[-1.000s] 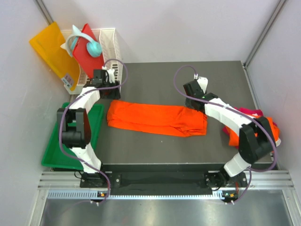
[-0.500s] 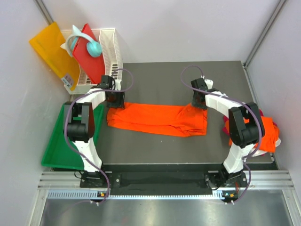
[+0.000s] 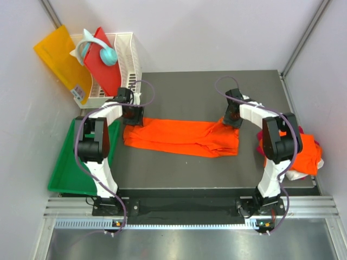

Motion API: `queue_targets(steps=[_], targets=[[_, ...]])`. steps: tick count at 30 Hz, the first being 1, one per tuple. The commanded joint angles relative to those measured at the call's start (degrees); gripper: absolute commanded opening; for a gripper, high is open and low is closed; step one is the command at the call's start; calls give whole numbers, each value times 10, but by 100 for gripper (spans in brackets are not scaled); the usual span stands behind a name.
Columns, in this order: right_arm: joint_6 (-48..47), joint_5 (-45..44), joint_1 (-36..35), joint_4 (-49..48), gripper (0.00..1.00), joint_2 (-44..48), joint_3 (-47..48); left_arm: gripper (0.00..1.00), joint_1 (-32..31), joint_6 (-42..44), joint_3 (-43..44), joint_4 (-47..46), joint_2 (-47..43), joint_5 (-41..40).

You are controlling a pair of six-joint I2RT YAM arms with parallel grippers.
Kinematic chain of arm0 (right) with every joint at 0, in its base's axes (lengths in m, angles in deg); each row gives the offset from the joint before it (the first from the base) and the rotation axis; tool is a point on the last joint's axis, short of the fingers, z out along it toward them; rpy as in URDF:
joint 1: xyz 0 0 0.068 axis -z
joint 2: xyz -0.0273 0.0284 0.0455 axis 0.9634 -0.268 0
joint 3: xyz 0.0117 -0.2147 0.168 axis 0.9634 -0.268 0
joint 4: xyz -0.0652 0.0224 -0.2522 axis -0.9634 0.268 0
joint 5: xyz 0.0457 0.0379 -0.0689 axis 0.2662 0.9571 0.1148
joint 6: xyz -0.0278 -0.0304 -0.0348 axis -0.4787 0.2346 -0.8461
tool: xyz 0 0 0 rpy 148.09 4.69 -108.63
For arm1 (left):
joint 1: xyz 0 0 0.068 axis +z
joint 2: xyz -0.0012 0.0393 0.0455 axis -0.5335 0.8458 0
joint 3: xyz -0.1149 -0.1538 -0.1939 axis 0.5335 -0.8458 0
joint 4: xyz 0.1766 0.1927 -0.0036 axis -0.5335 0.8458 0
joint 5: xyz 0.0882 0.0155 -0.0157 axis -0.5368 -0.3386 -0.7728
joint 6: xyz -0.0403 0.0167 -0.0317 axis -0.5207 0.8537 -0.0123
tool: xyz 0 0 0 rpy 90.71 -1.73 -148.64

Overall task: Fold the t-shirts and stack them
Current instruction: Fold the other side of the tshirt into a rectangle

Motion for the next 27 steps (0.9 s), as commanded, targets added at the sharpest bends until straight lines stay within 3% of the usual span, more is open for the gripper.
queue_targets(steps=[1,11,19,22,27], targets=[[8,3,22,39,43,2,-27,56,5,12,-21,42,-9,-38],[-8,16,57,12,45,64,-80,57,4,11,-10,56,-31,-54],[-34,-2,54,-53,47,239,-63,57,4,16,25,63,-71,-61],[-56,37,30,-87,50,297,-52,61,4,17,21,41,-111,-24],[-60,63,-51,-36,50,310,-37,63,4,14,23,-22,-140,15]])
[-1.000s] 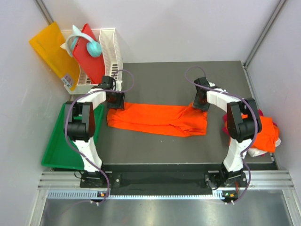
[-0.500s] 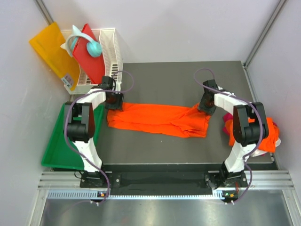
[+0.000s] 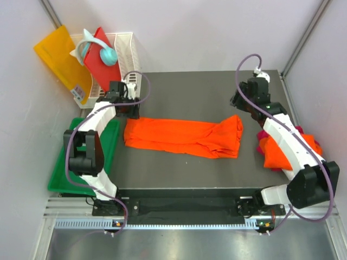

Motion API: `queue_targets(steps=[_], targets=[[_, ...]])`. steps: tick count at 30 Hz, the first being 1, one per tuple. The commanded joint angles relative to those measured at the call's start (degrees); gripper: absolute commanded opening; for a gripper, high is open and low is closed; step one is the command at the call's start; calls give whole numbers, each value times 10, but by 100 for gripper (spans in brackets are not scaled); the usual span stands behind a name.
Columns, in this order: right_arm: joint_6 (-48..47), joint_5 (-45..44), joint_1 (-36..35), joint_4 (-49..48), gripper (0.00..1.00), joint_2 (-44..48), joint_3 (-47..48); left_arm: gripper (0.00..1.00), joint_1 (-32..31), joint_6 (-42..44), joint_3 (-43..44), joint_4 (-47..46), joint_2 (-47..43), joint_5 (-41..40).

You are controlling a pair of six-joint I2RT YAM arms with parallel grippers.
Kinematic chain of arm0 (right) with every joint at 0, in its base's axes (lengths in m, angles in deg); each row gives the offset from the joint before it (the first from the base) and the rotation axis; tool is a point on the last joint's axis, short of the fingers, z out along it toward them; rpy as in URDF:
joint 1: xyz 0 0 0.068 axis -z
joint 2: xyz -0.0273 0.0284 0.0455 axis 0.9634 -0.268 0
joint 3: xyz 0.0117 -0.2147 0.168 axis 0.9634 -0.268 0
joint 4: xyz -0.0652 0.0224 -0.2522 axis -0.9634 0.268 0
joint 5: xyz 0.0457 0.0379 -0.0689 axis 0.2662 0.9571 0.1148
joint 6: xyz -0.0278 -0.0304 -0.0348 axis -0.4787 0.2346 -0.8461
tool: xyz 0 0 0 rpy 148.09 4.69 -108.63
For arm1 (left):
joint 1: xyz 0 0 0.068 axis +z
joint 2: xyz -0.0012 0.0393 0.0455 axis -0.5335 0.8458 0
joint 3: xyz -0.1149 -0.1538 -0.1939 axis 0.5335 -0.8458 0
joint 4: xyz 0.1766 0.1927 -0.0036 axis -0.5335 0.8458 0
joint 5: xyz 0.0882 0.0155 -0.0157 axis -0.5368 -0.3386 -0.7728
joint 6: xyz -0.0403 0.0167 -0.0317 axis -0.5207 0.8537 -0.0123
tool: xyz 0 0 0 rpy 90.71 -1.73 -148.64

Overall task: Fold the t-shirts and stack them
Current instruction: Fold the other side of the tshirt into a rectangle

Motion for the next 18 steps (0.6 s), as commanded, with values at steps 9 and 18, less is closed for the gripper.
queue_targets(steps=[9,18], targets=[[80,-127,-259,17,45,98,-181,60,-1,1,84,-56,48,49],[231,-168,-407,57,41,77,-244,58,-26,4,163,-51,147,39]])
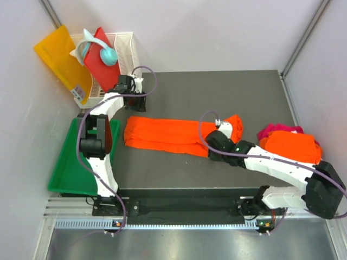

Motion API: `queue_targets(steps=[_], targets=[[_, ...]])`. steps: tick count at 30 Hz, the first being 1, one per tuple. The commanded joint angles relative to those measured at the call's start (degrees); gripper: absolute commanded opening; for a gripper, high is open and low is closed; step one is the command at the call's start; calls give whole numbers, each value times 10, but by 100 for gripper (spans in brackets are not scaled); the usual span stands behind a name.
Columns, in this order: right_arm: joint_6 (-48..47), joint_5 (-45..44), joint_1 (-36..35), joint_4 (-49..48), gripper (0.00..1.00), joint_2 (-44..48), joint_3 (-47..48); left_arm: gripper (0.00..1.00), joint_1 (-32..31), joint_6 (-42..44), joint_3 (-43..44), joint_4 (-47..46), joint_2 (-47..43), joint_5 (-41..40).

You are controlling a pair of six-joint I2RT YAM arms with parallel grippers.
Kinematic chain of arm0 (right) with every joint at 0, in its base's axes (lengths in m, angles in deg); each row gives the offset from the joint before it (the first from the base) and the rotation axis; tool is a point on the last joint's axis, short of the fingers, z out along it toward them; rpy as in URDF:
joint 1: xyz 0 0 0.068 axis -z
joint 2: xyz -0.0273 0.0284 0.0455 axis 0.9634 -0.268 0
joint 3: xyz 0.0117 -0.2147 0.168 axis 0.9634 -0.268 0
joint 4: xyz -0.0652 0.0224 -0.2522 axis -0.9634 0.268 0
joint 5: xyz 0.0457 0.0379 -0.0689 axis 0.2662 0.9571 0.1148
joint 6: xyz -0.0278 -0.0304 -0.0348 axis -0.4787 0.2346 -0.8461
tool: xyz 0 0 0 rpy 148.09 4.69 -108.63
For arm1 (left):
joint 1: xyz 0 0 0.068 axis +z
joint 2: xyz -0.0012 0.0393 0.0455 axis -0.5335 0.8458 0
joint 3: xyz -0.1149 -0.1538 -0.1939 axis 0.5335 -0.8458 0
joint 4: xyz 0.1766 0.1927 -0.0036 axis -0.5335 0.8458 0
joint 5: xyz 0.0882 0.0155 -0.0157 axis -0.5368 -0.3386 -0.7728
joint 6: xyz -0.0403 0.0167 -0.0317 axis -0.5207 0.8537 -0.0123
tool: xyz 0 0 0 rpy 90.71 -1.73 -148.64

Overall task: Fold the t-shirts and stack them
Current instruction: Fold the other side of the tshirt into a rectangle, then rotate the tshirt 90 degrees

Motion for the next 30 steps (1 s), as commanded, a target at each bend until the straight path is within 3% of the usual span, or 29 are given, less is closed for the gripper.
queue_targets(steps=[1,4,6,11,14,20,24,25,30], targets=[[85,-41,-70,16,41,-26,5,57,-16,2,44,-14,27,-4],[111,-53,-97,26,40,-54,7,57,-20,2,42,-14,41,-9],[124,-60,-107,31,34,-65,5,56,-22,0,37,-15,46,-13],[141,-80,-112,51,0,-77,6,54,-22,8,23,-26,54,-32],[151,-91,-113,67,0,-84,8,53,-22,9,30,-27,63,-36],[189,-97,-112,102,0,-121,10,43,-22,3,44,-19,93,-49],[213,-96,-111,126,0,-164,21,20,-23,2,50,-11,112,-52],[216,-96,-110,130,0,-174,24,10,-23,3,53,-7,118,-55],[215,-86,-98,124,0,-238,42,1,-23,8,55,35,125,-64]])
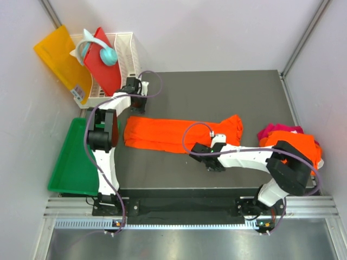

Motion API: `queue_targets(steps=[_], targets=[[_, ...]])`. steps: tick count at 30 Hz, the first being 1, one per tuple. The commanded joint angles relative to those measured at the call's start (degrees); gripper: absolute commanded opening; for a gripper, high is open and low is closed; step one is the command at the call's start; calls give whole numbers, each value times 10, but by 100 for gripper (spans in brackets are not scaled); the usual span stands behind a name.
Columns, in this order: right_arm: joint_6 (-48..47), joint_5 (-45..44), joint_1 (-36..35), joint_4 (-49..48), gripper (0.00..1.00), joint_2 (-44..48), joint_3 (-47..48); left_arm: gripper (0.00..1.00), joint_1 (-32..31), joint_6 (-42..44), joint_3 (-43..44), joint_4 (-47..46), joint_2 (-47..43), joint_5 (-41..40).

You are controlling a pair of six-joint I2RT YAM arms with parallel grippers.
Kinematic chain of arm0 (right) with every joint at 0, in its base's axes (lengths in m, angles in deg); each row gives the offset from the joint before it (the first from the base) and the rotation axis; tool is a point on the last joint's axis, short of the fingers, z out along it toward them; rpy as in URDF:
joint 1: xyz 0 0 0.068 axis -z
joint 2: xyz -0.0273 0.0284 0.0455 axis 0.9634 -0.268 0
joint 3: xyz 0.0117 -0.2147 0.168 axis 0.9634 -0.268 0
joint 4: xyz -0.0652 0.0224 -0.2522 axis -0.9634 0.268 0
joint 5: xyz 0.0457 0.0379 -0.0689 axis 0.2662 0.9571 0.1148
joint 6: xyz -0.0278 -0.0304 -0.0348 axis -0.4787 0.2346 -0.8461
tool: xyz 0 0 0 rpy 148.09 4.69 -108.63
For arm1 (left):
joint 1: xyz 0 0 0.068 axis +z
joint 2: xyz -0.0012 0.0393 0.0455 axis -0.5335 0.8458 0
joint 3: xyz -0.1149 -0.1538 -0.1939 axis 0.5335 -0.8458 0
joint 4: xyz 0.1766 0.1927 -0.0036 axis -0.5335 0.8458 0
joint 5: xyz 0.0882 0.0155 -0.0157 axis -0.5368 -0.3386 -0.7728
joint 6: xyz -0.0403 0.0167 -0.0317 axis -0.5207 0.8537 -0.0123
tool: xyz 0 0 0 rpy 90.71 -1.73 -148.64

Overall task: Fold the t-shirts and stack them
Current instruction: Rotate the tshirt 90 degrees

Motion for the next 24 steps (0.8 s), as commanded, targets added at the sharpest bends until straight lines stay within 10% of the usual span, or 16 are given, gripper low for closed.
queue_targets(steps=[1,24], targets=[[13,9,11,-3,0,-51,12,1,1,8,-7,45,20,-16],[-141,70,231,-111,0,-194,141,0,-47,70,-199,128,-97,1]])
